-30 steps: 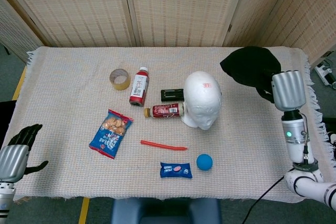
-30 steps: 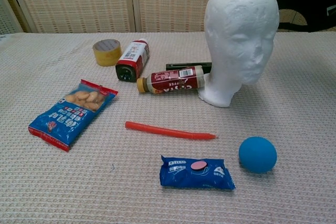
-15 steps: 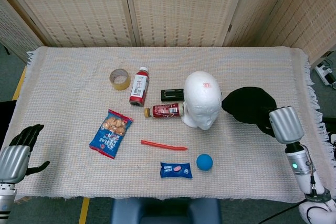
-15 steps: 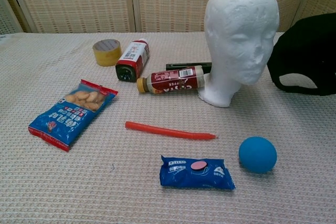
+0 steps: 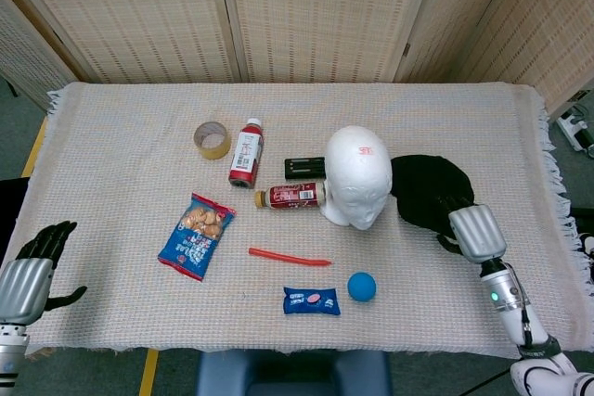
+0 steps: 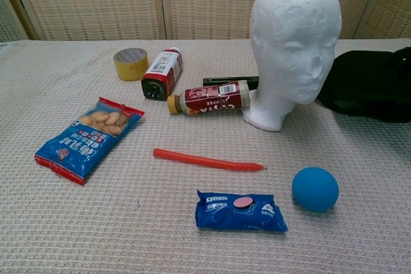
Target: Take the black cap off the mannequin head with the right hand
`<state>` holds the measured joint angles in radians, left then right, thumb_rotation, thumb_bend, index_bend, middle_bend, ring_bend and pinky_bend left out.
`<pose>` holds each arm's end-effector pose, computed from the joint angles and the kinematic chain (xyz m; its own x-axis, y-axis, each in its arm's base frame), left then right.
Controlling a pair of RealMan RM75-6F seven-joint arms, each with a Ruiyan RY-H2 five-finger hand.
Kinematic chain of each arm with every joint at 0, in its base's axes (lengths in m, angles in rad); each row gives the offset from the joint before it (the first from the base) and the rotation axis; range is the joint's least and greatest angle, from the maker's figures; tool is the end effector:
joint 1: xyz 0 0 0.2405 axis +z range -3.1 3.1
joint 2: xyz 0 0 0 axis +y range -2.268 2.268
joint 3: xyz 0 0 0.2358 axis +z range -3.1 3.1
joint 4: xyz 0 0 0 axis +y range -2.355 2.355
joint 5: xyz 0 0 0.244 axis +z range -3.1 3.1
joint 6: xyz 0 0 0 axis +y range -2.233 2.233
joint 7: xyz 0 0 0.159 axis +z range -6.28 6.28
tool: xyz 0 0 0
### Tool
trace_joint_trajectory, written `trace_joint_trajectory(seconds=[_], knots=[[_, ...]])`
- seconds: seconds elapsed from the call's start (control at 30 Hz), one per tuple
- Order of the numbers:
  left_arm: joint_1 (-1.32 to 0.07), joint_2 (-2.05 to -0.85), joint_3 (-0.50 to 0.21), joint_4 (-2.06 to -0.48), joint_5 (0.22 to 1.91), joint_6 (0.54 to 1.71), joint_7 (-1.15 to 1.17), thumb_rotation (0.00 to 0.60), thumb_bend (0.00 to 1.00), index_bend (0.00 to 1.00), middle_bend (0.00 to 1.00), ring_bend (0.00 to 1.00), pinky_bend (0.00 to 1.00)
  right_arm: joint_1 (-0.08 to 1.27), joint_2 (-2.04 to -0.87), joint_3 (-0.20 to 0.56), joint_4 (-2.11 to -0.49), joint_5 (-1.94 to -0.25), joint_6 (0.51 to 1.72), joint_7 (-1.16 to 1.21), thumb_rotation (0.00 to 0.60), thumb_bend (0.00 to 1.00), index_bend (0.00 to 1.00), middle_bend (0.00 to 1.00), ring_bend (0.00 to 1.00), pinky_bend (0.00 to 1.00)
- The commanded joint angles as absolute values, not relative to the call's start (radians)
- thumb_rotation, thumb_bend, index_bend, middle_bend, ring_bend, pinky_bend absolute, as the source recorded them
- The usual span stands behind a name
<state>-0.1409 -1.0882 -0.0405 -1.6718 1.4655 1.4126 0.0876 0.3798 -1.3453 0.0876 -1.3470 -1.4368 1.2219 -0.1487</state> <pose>-0.2947 0.2104 0.1122 0.4478 0.0629 0.8919 0.8941 -0.0356 -0.4464 -0.2836 -0.2990 0.0468 0.5681 -0.0706 0.8199 -0.8130 -0.2032 0.5457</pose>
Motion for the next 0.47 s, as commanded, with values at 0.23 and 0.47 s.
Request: trace_joint_trajectory(seconds=[0.23, 0.47], knots=[[-0.143, -1.085, -0.037, -1.675, 1.475, 1.413, 0.089, 0.6, 0.18, 0.06, 0.11, 0.1, 0.25, 0.252, -1.146, 0.025, -1.564, -1.44, 1.32, -0.114, 0.509, 0.0, 0.0, 0.01, 0.03, 0.22], [-0.133, -1.083, -0.032, -1.682, 1.5, 1.441, 0.094, 0.6, 0.18, 0.06, 0.11, 0.1, 0.25, 0.14, -1.115, 0.012, -1.597, -1.482, 1.504, -0.1, 0.6, 0.05, 0.03, 0.19, 0.21, 0.38]])
